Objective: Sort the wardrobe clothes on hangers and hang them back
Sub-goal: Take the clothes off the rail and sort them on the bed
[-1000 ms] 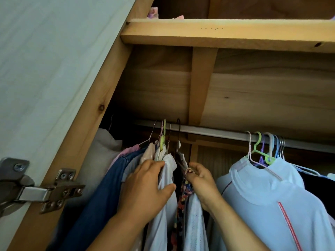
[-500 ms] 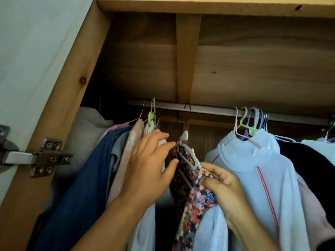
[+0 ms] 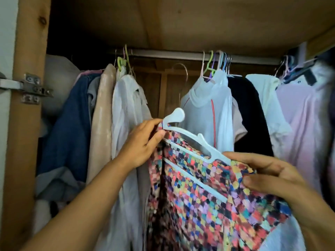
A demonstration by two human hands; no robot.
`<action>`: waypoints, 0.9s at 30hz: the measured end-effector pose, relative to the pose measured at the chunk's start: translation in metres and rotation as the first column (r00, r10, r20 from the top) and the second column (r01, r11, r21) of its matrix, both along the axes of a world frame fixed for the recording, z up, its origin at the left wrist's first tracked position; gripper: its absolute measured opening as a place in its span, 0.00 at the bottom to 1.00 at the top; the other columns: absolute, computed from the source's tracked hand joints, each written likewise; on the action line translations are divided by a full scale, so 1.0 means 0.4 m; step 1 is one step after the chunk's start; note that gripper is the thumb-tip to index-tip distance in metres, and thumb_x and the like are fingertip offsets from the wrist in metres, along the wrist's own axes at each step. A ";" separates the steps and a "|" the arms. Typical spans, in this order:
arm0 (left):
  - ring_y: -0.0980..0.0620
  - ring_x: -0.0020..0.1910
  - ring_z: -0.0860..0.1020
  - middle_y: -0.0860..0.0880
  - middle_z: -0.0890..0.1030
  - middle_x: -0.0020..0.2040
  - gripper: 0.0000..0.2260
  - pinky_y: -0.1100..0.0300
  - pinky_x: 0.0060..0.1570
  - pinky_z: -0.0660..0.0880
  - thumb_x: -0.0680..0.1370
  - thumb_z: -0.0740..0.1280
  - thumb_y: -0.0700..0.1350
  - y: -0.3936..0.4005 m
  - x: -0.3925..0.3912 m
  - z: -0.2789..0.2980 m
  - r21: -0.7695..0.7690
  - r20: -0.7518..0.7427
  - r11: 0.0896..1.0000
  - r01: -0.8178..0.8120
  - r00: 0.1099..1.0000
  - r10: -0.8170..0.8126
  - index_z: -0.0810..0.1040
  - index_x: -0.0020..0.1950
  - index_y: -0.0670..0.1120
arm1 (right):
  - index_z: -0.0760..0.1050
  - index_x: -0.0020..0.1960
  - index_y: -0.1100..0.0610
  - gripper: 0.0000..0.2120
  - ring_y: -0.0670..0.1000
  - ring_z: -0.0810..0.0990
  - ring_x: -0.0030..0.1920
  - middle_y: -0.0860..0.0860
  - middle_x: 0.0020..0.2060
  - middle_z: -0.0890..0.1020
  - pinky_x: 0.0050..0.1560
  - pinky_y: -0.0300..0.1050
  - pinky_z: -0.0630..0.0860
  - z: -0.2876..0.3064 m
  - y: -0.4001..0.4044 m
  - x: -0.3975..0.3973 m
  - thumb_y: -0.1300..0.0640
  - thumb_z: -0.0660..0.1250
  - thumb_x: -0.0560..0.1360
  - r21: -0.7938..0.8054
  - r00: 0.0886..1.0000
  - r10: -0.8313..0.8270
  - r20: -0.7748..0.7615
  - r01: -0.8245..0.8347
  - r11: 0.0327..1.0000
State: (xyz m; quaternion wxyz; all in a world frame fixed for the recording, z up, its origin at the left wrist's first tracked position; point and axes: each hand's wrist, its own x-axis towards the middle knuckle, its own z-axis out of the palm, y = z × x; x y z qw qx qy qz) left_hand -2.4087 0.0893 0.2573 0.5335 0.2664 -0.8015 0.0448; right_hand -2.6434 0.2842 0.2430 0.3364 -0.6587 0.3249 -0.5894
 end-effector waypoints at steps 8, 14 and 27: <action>0.57 0.35 0.75 0.55 0.76 0.33 0.17 0.55 0.37 0.72 0.71 0.54 0.68 0.230 0.043 -0.146 0.058 0.039 0.984 -0.167 0.985 0.165 0.70 0.35 0.57 | 0.84 0.45 0.54 0.12 0.54 0.85 0.42 0.55 0.43 0.85 0.36 0.36 0.79 -0.093 0.095 -0.104 0.66 0.75 0.65 0.158 0.952 -0.182 -0.247 0.225 0.961; 0.46 0.36 0.77 0.53 0.76 0.34 0.23 0.56 0.32 0.68 0.70 0.51 0.70 0.475 0.109 -0.356 0.153 0.002 0.852 -0.501 0.862 0.506 0.72 0.36 0.53 | 0.81 0.42 0.43 0.18 0.42 0.78 0.35 0.49 0.35 0.84 0.39 0.32 0.73 -0.233 0.052 -0.020 0.68 0.70 0.71 0.033 0.879 -0.169 -0.445 0.205 0.978; 0.63 0.43 0.77 0.63 0.79 0.43 0.23 0.60 0.43 0.76 0.69 0.55 0.71 1.057 0.375 -0.611 0.498 0.165 0.537 -0.681 0.682 0.712 0.77 0.52 0.59 | 0.81 0.43 0.39 0.22 0.41 0.79 0.35 0.48 0.39 0.84 0.38 0.33 0.73 -0.488 0.135 0.404 0.68 0.70 0.71 0.162 0.672 0.442 -0.594 -0.437 0.884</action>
